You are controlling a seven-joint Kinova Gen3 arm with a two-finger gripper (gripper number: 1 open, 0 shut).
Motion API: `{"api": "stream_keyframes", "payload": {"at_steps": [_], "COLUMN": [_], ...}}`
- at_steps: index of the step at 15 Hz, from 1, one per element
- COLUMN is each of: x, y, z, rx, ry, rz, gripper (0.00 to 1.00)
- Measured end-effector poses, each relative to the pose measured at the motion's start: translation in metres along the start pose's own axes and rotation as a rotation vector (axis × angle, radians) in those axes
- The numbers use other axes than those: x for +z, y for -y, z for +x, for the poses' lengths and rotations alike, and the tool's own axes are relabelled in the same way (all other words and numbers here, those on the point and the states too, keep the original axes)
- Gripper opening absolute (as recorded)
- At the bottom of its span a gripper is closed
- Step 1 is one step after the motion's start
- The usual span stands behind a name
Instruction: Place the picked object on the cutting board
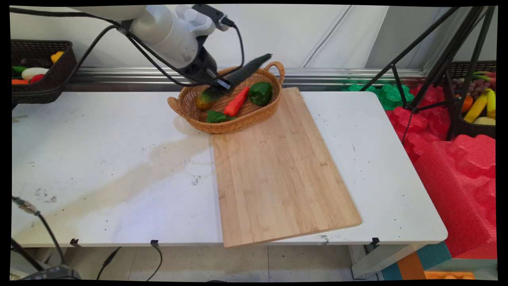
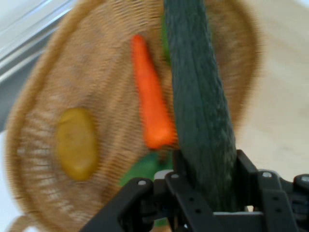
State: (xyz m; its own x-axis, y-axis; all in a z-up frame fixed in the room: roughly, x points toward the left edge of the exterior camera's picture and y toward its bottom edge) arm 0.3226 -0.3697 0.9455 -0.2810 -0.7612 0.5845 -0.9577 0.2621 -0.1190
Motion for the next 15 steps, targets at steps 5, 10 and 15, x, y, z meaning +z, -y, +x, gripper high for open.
{"api": "stream_keyframes", "payload": {"at_steps": [5,10,15], "x": [-0.018,-0.011,0.023], "y": [-0.051,-0.094,-0.121], "z": [-0.013,-0.027,-0.034], "rx": [0.012,-0.025,-0.052], "ry": [-0.009,0.002,0.005], "rz": [-0.093,-0.143,-0.150], "gripper": [0.00,0.00,0.00]}}
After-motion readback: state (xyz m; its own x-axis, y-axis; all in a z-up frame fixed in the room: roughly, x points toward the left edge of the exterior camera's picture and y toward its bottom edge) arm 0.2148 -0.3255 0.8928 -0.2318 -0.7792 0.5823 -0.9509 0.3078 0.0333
